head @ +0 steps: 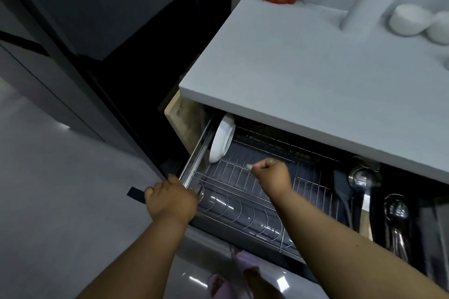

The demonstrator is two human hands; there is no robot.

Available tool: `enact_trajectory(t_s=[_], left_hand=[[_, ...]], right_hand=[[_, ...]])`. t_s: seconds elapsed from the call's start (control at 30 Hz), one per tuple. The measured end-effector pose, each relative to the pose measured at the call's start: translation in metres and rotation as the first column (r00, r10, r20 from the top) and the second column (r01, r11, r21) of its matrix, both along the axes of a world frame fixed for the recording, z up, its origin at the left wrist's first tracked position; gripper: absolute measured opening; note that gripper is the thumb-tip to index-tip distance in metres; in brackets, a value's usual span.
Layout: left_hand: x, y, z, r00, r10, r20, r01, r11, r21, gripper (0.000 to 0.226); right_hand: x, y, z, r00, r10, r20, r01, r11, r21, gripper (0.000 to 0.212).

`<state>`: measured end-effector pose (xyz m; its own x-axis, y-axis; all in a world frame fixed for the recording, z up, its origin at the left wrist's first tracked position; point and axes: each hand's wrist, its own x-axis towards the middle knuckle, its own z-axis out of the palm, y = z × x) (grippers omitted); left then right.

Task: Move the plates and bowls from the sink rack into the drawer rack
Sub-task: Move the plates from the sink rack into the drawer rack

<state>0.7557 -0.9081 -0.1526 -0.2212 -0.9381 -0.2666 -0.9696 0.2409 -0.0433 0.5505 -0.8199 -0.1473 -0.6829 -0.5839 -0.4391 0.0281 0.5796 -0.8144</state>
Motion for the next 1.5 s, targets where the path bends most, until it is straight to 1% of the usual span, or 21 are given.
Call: enact_trajectory(t_s=[0.07,0.13,0.17,0.23,0.27,0.33,0.4,0.47,0.53,0.6,0.67,0.77,0.87,0.97,1.07,1.13,1.27,1.4,1.5], left_hand=[[-0.001,-0.001,0.005,1.000,-0.007,0.012,0.007,1.000,0.011,0.036],[-0.005,0.001,0.011,1.000,-0.014,0.028,0.013,1.000,0.028,0.037],[-0.009,0.003,0.014,0.999,-0.034,0.029,0.033,0.999,0.031,0.040],[-0.023,0.014,0.020,0.991,-0.130,0.000,0.130,0.991,0.019,0.043],[-0.033,0.022,0.024,0.981,-0.188,-0.039,0.189,0.982,0.014,0.044],[-0.060,0.043,0.037,0.949,-0.264,-0.171,0.277,0.959,0.054,0.047],[-0.089,0.068,0.050,0.906,-0.256,-0.338,0.323,0.933,0.160,0.051],[-0.115,0.095,0.062,0.862,-0.215,-0.459,0.362,0.895,0.260,0.052],[-0.138,0.121,0.072,0.824,-0.212,-0.525,0.410,0.863,0.294,0.050],[-0.159,0.146,0.078,0.788,-0.257,-0.559,0.473,0.834,0.284,0.047],[-0.182,0.174,0.083,0.764,-0.343,-0.546,0.545,0.796,0.263,0.047],[-0.215,0.225,0.088,0.715,-0.511,-0.478,0.658,0.723,0.211,0.043],[-0.247,0.282,0.093,0.654,-0.608,-0.450,0.731,0.660,0.172,0.037],[-0.284,0.344,0.098,0.605,-0.670,-0.429,0.780,0.608,0.150,0.036],[-0.321,0.410,0.111,0.544,-0.712,-0.445,0.826,0.546,0.136,0.033],[-0.346,0.452,0.121,0.488,-0.734,-0.473,0.860,0.497,0.116,0.032],[-0.396,0.533,0.138,0.346,-0.807,-0.478,0.927,0.372,0.043,0.043],[-0.435,0.599,0.151,0.230,-0.830,-0.508,0.969,0.243,0.042,0.047],[-0.461,0.638,0.159,0.127,-0.845,-0.520,0.988,0.155,-0.010,0.044]], right_hand=[[-0.006,0.020,0.008,0.999,-0.047,0.004,0.047,0.999,-0.015,0.030],[-0.014,0.037,0.015,0.996,-0.093,0.003,0.093,0.995,-0.035,0.034],[-0.019,0.045,0.019,0.993,-0.121,-0.001,0.121,0.991,-0.049,0.035],[-0.031,0.063,0.026,0.983,-0.184,-0.009,0.183,0.979,-0.089,0.037],[-0.036,0.071,0.031,0.977,-0.212,-0.016,0.209,0.972,-0.108,0.037],[-0.048,0.090,0.038,0.963,-0.267,-0.031,0.260,0.956,-0.138,0.037],[-0.060,0.111,0.046,0.949,-0.314,-0.029,0.305,0.937,-0.172,0.034],[-0.074,0.133,0.055,0.932,-0.363,-0.012,0.353,0.912,-0.207,0.032],[-0.088,0.161,0.064,0.908,-0.418,0.003,0.408,0.884,-0.229,0.031],[-0.101,0.193,0.076,0.884,-0.467,0.011,0.453,0.852,-0.261,0.030],[-0.115,0.231,0.088,0.864,-0.504,0.001,0.482,0.826,-0.291,0.029],[-0.141,0.300,0.109,0.820,-0.558,-0.129,0.507,0.812,-0.291,0.035],[-0.173,0.378,0.133,0.732,-0.631,-0.257,0.557,0.771,-0.308,0.037],[-0.197,0.461,0.152,0.635,-0.699,-0.328,0.621,0.715,-0.321,0.037],[-0.215,0.539,0.163,0.564,-0.755,-0.334,0.679,0.654,-0.332,0.036],[-0.225,0.586,0.168,0.526,-0.782,-0.334,0.714,0.619,-0.328,0.035],[-0.239,0.669,0.180,0.423,-0.841,-0.337,0.774,0.529,-0.348,0.033],[-0.245,0.736,0.188,0.290,-0.884,-0.367,0.845,0.416,-0.335,0.032],[-0.250,0.775,0.184,0.212,-0.908,-0.361,0.883,0.336,-0.329,0.027]])
